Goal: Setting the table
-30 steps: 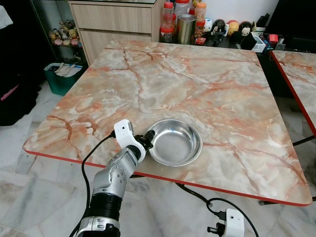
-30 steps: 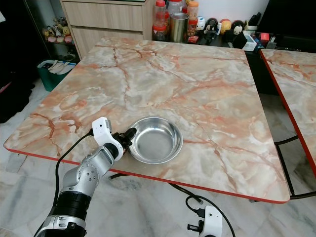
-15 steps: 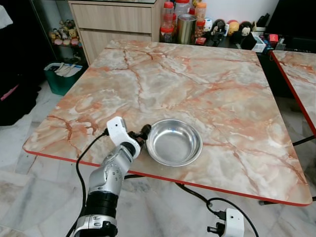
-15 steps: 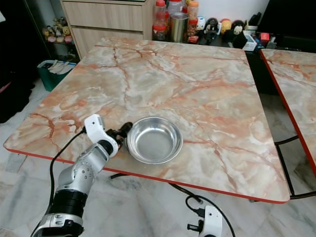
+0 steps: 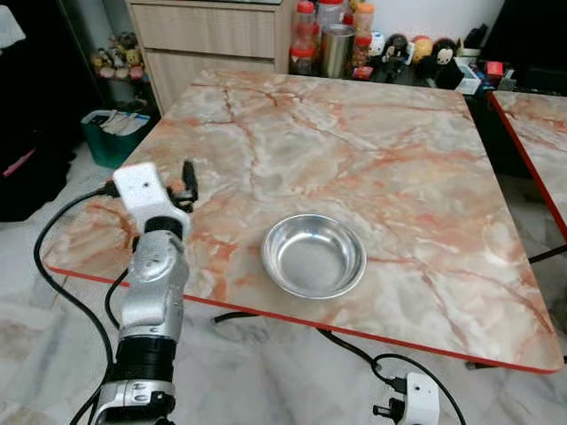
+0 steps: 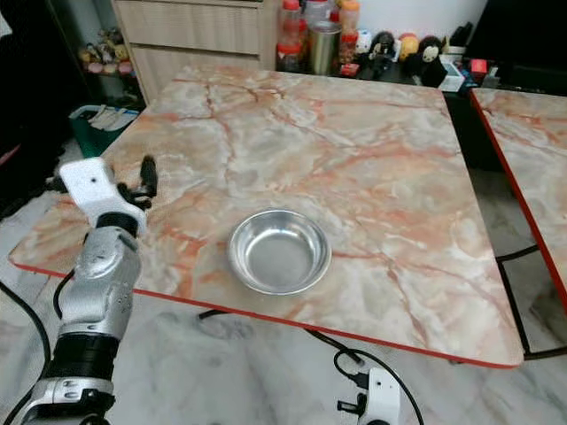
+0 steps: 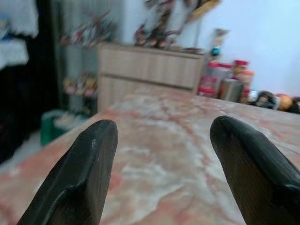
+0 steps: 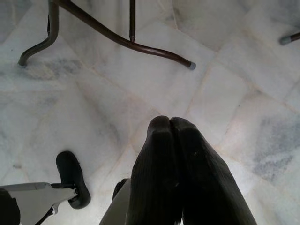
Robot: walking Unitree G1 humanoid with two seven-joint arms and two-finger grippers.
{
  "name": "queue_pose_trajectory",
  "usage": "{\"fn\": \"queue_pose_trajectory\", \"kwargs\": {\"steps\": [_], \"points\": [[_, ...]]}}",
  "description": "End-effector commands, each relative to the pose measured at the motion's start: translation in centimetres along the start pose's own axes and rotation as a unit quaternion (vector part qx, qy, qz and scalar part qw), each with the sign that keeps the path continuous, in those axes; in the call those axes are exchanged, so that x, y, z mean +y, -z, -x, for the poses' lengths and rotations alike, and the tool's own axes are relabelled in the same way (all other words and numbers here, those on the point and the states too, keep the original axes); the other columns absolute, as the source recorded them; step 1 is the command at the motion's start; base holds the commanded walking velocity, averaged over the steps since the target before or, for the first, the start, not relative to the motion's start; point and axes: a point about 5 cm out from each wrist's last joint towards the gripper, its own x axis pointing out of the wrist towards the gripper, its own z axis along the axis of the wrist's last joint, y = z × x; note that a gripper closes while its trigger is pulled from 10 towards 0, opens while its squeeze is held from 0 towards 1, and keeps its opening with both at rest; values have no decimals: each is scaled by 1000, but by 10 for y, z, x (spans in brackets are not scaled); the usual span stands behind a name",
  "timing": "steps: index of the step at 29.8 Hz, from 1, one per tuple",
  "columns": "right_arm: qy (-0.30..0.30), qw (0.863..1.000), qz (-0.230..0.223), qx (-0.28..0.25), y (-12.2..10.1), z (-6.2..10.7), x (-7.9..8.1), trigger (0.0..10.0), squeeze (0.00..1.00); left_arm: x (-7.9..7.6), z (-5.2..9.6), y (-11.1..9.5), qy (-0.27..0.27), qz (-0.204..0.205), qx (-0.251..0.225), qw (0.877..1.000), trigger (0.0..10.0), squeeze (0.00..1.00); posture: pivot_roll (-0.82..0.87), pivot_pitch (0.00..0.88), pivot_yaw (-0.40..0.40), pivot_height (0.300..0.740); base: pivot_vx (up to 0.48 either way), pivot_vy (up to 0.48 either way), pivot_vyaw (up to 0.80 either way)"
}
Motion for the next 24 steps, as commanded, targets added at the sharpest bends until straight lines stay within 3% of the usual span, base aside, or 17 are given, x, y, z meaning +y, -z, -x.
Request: {"fn": "queue_pose_trajectory", "kwargs": {"steps": [1, 7, 21, 24], "points": [[6, 1000, 4, -3, -1, 0, -3, 10000, 0, -7, 3, 2, 13, -16, -6, 1000, 10000, 0, -8, 71, -28, 740, 0, 0, 0], [13, 1000, -2, 8, 2, 1, -6, 10000, 0, -19, 6, 5, 22, -22, -18, 999, 10000, 0, -18, 70, -26, 740, 0, -445, -308], [8, 1000, -2, -2, -1, 0, -4, 10000, 0, -13, 2, 3, 11, -22, -28, 999, 10000, 0, -14, 69, -28, 740, 0, -480, -34], [8, 1000, -2, 2, -1, 0, -5, 10000, 0, -14, 1, 3, 11, -20, -29, 999, 10000, 0, -17, 68, -29, 740, 0, -480, -623]]}}
